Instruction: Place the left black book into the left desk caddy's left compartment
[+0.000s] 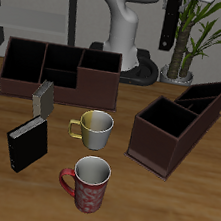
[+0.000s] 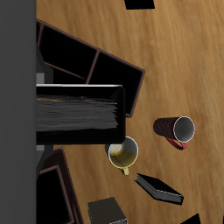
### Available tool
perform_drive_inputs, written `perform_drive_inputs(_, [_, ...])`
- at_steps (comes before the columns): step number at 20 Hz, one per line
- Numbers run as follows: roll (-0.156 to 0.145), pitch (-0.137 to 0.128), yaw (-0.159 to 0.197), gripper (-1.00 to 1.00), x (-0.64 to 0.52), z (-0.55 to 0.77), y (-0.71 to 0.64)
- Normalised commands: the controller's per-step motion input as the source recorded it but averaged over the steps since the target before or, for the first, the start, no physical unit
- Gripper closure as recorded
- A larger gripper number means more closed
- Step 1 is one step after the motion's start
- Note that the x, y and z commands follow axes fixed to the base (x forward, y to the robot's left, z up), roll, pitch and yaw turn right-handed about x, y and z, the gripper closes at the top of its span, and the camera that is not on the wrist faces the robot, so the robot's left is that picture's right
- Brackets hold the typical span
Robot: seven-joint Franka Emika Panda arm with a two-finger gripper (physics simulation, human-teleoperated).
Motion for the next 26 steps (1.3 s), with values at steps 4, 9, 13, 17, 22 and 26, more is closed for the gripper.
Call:
perform_drive_inputs(4, [0.030,0.025,0.075,1.00,-0.35,-0.37,0.25])
perform_drive_inputs(9, [0.046,-0.001,0.093,1.00,-0.53,-0.31,0.29])
perform_drive_inputs(13, [0.098,-0.010,0.057,1.00,-0.45,-0.06,0.24])
perform_drive_inputs(17, [0.049,0.004,0.053,1.00,-0.32,-0.15,0.21])
perform_drive_inputs(22, [0.037,0.020,0.033,1.00,-0.30,-0.19,0.13])
perform_drive_inputs(26, [0.010,0.012,0.002,1.00,-0.17,-0.15,0.15])
